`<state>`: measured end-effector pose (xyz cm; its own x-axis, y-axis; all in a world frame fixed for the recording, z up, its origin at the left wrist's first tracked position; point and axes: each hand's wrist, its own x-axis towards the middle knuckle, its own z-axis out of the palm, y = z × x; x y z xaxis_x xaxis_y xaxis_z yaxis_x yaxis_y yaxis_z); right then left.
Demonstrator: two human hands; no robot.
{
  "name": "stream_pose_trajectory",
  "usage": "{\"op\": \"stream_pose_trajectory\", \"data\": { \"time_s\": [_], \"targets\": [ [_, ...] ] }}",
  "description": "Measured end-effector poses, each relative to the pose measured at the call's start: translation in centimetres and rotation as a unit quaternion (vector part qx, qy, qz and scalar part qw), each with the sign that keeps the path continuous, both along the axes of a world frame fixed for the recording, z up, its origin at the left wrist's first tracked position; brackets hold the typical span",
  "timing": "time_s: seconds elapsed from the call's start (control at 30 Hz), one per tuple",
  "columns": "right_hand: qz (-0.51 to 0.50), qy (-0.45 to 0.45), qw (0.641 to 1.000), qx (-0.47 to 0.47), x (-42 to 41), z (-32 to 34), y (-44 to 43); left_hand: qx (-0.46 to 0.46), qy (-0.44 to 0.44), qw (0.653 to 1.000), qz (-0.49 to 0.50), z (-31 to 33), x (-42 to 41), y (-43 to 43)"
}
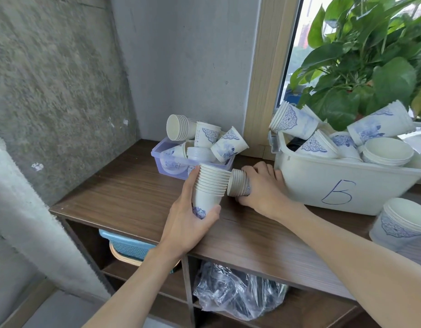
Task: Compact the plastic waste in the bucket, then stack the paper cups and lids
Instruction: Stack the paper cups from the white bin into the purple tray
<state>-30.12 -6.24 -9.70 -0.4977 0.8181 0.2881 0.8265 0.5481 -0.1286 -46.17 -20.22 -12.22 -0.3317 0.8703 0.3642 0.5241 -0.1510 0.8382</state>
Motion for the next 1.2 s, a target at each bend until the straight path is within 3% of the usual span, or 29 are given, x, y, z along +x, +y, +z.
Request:
{"op": "stream_pose_trajectory", "data": {
  "time_s": [0.13, 0.3, 0.67, 0.97, 1.2],
  "targets": [
    [0.002, 0.139, 0.99, -0.029, 0.6, -0.1, -0.6, 0.008, -0.011, 1.0, -0.003, -0.2, -0.1, -0.1],
    [0.035, 0.312, 0.946, -0.083, 1.0, 1.1, -2.4, 0.029, -0.02, 0.999, -0.002, -0.5, -0.1, 0.0],
    [0.095, 0.524, 0.842, -0.079, 1.3, 7.1, -5.1, 0.002, 0.042, 0.999, -0.025, -1.1, -0.3, 0.3],
    [0.132, 0.575, 0.795, -0.141, -0.7, 8.0, -5.8, 0.013, 0.064, 0.997, -0.042, -0.9, -0.1, 0.2],
    [0.147, 0.483, 0.833, -0.228, -1.1, 5.8, -6.4, 0.028, 0.045, 0.998, -0.04, -1.0, -0.3, 0.1]
  ]
}}
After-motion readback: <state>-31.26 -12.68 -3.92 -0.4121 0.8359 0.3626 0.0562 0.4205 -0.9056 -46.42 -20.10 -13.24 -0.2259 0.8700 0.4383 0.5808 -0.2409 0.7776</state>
